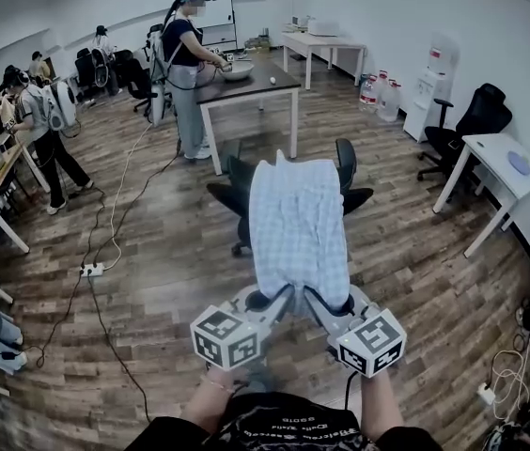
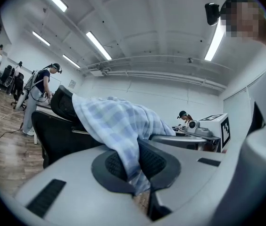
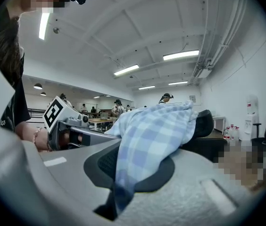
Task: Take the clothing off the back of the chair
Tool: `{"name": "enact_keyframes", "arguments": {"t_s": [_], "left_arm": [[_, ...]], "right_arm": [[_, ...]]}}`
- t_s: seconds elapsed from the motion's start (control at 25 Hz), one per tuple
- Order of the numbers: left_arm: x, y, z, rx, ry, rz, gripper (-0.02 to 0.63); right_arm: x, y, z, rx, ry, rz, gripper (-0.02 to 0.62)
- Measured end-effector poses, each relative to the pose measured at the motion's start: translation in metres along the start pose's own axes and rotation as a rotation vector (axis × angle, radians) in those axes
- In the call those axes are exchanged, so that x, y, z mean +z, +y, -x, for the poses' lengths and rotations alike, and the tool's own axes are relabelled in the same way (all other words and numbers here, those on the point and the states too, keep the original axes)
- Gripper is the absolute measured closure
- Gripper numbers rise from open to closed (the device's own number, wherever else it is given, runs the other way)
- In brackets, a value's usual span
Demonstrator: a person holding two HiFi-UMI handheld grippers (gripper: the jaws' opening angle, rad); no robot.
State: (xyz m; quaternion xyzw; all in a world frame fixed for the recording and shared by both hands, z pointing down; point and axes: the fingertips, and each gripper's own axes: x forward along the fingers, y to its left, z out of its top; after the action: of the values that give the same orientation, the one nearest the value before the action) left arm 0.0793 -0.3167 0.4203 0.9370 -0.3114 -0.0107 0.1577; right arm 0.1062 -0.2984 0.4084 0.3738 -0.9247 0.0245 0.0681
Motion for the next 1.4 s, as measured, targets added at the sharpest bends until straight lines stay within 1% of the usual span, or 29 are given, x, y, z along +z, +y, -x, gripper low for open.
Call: {"name": "enact_keyframes", "arguments": {"t_s": [0.12,0.24,0.4,0.56,0.76,0.88,1.0,1.16,1.4], "left_arm": [[-0.007,-0.014,0.012,0.029,0.005,-0.013,0.581],[-0.011,-0.025,0.022,0.061,-0.009,-0.011,0.581],[-0.023,-0.04,0.034,0.103,-0.007,-0.014,0.581],[-0.025,-0.053,0.043,0.134,-0.022,-0.024,0.581],[-0.041,-0.06,0.053,0.172,0.013,-0.013,0.58],[-0.048,-0.064,0.062,0.184,0.016,-0.004,0.581],[-0.051,-0.07,0.069,0.2,0.014,-0.01,0.581],[-0.052,-0.07,0.077,0.222,0.01,-0.037,0.581],[-0.051,-0.062,0.093,0.233,0.007,-0.034,0.581]], "right_arm": [[-0.004,0.013,0.014,-0.004,-0.004,-0.006,0.561],[-0.006,0.022,0.022,-0.025,-0.008,-0.011,0.561],[-0.012,0.035,0.038,-0.046,0.01,-0.011,0.561],[-0.012,0.046,0.049,-0.045,0.004,-0.012,0.561],[-0.027,0.06,0.056,-0.024,0.042,-0.035,0.561],[-0.032,0.069,0.06,-0.023,0.047,-0.061,0.561],[-0.034,0.076,0.065,-0.055,0.047,-0.078,0.561],[-0.036,0.083,0.063,-0.097,0.017,-0.127,0.561],[-0.035,0.094,0.051,-0.114,0.027,-0.142,0.561]]}}
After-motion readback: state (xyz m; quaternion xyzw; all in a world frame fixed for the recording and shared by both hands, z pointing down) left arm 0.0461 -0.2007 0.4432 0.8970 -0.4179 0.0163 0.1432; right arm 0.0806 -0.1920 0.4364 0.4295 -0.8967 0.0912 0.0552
